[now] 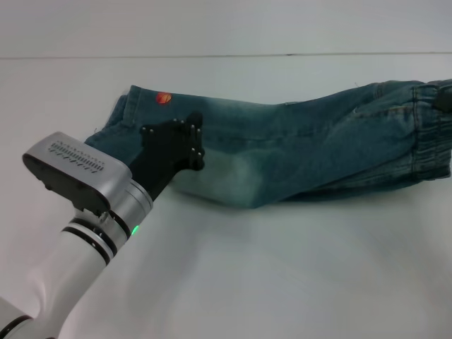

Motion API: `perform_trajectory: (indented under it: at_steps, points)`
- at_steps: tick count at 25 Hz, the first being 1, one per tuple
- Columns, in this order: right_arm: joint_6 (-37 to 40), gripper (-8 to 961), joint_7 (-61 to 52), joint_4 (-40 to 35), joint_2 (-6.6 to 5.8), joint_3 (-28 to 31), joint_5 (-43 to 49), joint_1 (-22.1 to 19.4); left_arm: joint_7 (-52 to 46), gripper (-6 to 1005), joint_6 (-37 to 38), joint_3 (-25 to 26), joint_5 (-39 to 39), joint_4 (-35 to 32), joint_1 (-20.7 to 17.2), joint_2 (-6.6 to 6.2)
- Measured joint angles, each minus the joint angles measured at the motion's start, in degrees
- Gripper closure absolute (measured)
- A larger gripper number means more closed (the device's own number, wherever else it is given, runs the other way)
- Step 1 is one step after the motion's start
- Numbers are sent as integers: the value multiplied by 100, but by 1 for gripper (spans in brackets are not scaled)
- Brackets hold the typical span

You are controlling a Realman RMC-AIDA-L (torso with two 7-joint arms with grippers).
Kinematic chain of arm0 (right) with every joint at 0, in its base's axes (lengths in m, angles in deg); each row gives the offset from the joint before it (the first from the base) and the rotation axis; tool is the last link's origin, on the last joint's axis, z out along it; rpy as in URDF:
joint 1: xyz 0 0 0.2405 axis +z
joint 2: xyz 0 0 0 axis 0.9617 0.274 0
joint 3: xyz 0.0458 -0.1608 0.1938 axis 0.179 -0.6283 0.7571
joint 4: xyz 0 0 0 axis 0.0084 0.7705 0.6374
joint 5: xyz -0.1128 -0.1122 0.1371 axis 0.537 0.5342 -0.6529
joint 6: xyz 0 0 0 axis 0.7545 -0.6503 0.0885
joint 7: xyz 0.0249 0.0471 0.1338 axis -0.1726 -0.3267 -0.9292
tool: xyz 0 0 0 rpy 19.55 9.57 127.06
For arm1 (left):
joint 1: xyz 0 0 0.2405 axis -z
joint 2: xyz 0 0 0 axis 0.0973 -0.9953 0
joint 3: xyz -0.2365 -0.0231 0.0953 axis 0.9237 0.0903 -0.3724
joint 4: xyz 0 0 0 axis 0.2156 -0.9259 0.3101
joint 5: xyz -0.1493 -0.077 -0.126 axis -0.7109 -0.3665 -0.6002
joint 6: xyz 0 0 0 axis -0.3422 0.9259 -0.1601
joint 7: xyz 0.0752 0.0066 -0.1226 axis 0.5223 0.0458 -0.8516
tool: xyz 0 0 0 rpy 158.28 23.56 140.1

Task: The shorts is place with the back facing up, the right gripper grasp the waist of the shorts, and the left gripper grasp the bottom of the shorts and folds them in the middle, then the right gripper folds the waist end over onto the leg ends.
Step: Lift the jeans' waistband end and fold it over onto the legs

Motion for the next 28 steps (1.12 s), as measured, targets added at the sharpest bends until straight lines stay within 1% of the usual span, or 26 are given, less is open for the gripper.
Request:
perform_trajectory:
  at_steps: [2,6,12,15,18,22,24,28]
  points:
    - [114,839,-68,-133,26,2,0,-8,-1,988,-129,2,30,46,39,0]
    - [311,839,-182,-279,39,3,1,-10,-4,999,-322,-15,45,122,73,0]
    - [715,839,-277,-521,19,38,-39,-67,126,998,-530,-16,184,252,119,0]
    - [900,839,-295,-546,23,40,-241,11,133,998,-607,-14,191,261,122,0]
    - [961,838,-330,-548,72,3,-412,272,135,998,-667,-14,191,267,129,-1]
    - [913,838,-329,-535,185,-82,-439,861,136,998,-676,-26,194,303,131,1]
    - [796,838,-328,-525,224,-253,-433,1164,137,999,-678,-29,194,327,131,1]
    - [378,838,-331,-479,241,-798,-422,1597,136,999,-679,-42,195,362,122,0]
